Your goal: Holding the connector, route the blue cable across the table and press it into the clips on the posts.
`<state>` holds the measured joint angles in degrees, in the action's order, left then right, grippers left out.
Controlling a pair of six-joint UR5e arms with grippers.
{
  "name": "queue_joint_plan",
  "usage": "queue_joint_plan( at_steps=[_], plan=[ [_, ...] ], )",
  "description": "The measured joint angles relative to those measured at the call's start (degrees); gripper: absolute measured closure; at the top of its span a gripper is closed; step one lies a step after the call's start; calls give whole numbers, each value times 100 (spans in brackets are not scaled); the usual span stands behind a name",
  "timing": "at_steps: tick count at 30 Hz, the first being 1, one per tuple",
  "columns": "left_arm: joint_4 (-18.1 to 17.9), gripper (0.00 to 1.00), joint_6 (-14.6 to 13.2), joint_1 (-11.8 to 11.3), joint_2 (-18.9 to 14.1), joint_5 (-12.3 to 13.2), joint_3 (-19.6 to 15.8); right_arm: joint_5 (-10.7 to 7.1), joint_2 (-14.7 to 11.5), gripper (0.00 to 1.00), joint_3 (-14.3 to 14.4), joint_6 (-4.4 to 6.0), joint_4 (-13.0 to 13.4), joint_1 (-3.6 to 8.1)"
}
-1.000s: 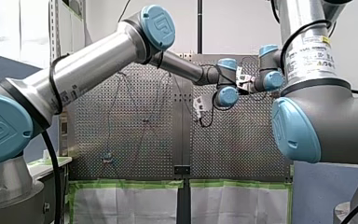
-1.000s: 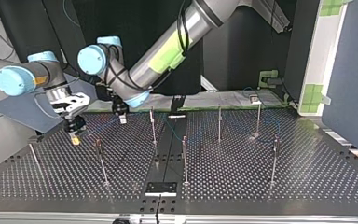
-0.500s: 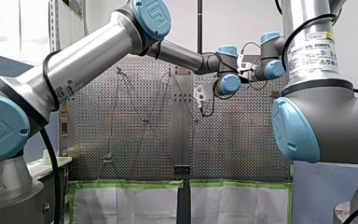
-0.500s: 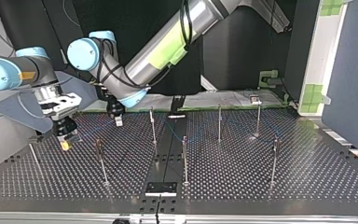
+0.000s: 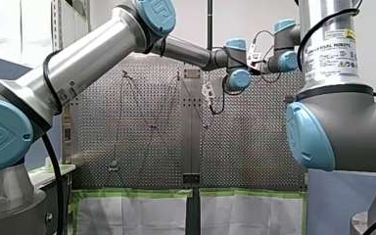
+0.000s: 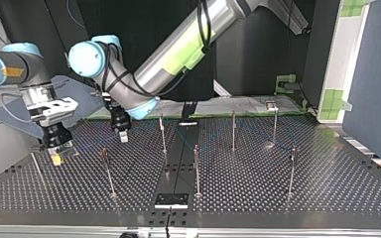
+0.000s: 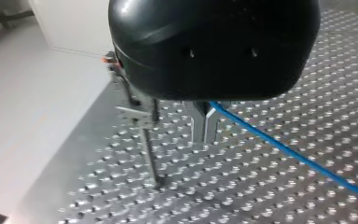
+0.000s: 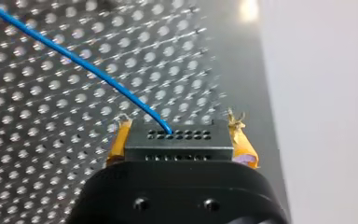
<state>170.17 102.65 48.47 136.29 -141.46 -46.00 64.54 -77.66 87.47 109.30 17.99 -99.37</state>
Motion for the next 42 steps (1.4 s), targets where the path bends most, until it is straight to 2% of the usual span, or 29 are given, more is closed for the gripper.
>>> queue_joint_plan(
  at_steps=[5,12,22,23,29,32,33,34,36,37,39,40,41,42],
  plan=[
    [-123,99,-67,-81,-4,62,66,-16,-64,100,-33,3,6,-13],
    [-278,99,-127,-158,-4,216,62,-32,-9,100,-34,-17,25,-38],
    [-558,99,-201,-533,4,428,32,-139,71,100,-35,-2,158,-35],
    [-586,96,-216,-559,3,438,32,-158,74,100,-35,-1,172,-31],
    [-660,96,-260,-670,7,596,15,-231,85,100,-40,2,224,-2],
    [-660,91,-250,-688,7,689,-16,-236,86,100,-40,4,234,12],
    [-661,86,-240,-691,9,717,-31,-237,87,100,-41,4,237,26],
    [-667,86,-225,-695,7,756,-55,-237,89,100,-40,5,243,38],
    [-696,77,-209,-703,7,824,-106,-237,98,100,-42,19,269,55],
    [-723,77,-199,-708,9,864,-140,-238,105,100,-44,31,285,64],
    [-760,64,-188,-715,9,914,-196,-248,125,100,-52,54,317,85],
    [-784,64,-182,-718,8,938,-234,-251,132,100,-54,61,326,91],
    [-796,51,-179,-721,10,953,-257,-255,138,100,-55,65,332,96],
    [-806,42,-175,-724,11,967,-274,-259,142,100,-56,69,338,102]
  ],
)
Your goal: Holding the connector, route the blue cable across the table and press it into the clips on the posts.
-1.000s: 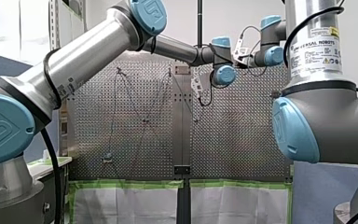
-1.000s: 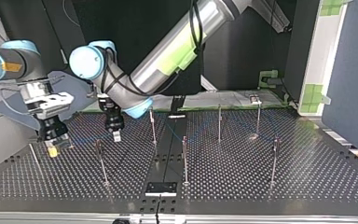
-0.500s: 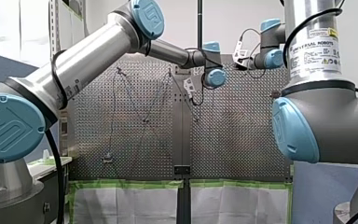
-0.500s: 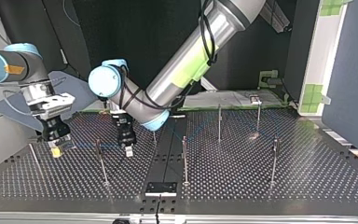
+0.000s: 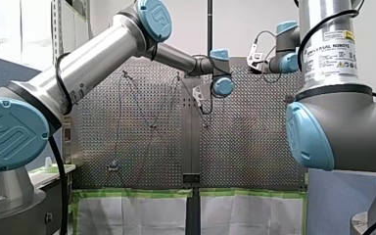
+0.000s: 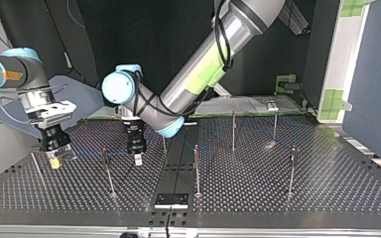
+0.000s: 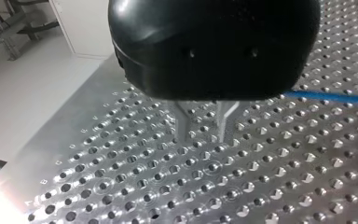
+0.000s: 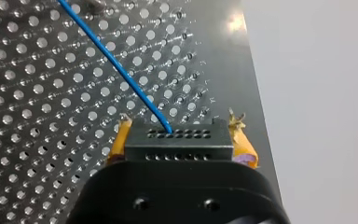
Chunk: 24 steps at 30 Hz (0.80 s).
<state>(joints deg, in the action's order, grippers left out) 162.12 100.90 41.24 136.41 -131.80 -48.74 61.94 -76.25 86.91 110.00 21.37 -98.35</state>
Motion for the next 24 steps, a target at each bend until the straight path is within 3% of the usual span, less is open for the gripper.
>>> queue_joint_plan(
  at_steps=[1,3,4,5,6,24],
  plan=[
    [-1,42,5,-4,0,15,-15,-2,2,100,0,2,2,3],
    [14,17,14,-8,-1,30,-27,-3,5,100,0,2,6,6],
    [34,17,24,-7,-3,36,-31,-4,6,100,-1,1,6,7],
    [51,5,37,-7,-3,39,-33,-4,6,100,-1,-1,7,7],
    [71,0,53,-6,-2,41,-34,-5,8,100,-1,-4,7,7],
    [813,0,499,124,-111,103,-37,-6,24,100,0,-31,8,9]
  ],
)
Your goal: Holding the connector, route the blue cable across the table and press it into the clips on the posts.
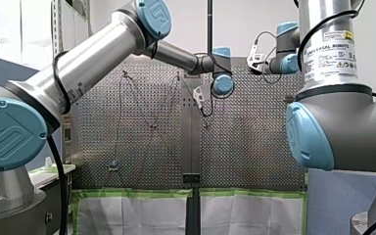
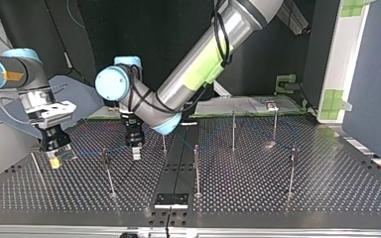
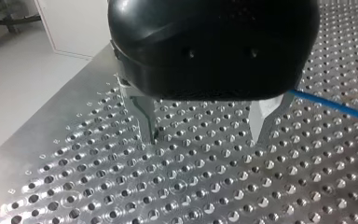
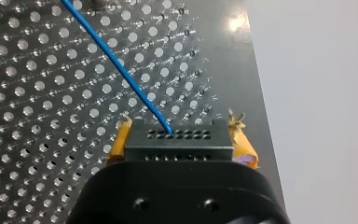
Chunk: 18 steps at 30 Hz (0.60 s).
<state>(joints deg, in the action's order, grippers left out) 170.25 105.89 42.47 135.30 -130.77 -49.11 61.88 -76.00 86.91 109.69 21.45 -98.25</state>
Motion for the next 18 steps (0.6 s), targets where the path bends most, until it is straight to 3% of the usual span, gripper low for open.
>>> queue_joint_plan(
  at_steps=[7,18],
  plan=[
    [293,0,-59,134,-191,135,-149,12,1,100,2,-7,-5,10],
    [-128,0,-35,302,-696,328,-651,2,1,100,4,-7,-12,12]
  ],
)
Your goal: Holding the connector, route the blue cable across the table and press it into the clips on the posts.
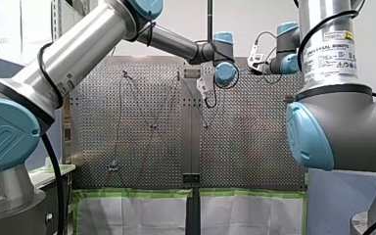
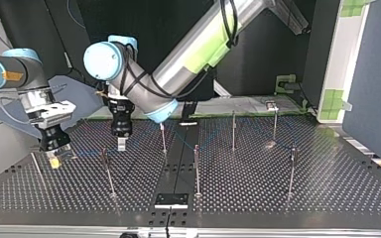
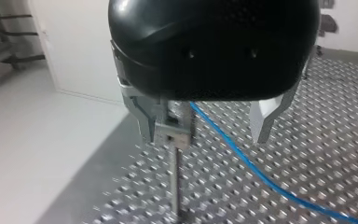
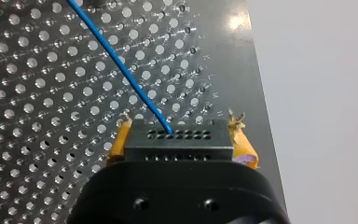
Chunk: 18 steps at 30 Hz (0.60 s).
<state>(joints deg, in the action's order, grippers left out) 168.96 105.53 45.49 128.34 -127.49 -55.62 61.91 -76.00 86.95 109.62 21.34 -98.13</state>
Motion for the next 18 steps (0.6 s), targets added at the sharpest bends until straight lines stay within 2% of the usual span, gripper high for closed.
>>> queue_joint_plan(
  at_steps=[10,18],
  plan=[
    [-130,0,36,-23,-579,-339,-580,-7,1,100,0,0,-34,-3],
    [-83,0,-66,-63,-998,-377,-999,-2,0,100,1,0,-48,-21]
  ],
)
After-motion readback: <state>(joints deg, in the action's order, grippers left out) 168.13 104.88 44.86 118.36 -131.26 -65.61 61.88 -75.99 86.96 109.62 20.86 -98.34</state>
